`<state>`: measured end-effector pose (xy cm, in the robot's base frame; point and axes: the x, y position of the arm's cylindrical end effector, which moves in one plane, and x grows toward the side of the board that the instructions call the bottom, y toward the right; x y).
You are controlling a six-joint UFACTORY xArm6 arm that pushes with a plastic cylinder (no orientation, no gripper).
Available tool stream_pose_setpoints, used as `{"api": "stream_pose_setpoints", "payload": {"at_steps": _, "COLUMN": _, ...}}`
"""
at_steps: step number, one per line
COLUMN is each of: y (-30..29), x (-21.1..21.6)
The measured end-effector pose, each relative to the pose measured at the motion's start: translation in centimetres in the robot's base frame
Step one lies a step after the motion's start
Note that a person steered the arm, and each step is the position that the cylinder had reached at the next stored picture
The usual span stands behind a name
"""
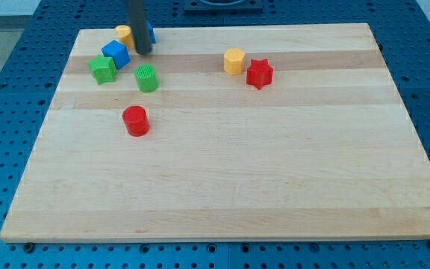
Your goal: Move the yellow heart into the top side of the green circle
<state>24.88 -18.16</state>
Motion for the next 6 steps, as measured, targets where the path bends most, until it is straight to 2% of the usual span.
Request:
{"api": "stream_pose_setpoints", "payload": {"at_steps": 1, "y": -4.7, "x": 1.7}}
{"api": "stream_pose_setpoints", "payload": {"at_steps": 2, "y": -7.3, "x": 0.8}}
{"api": "stream_pose_setpoints", "payload": {"at_steps": 3, "y": -11.4, "x": -3.4}}
{"api": "stream_pose_setpoints", "payload": {"at_steps": 4, "y": -10.1, "x": -5.7}}
{"api": "stream_pose_setpoints", "payload": {"at_steps": 6, "y": -0.5, "x": -3.9}}
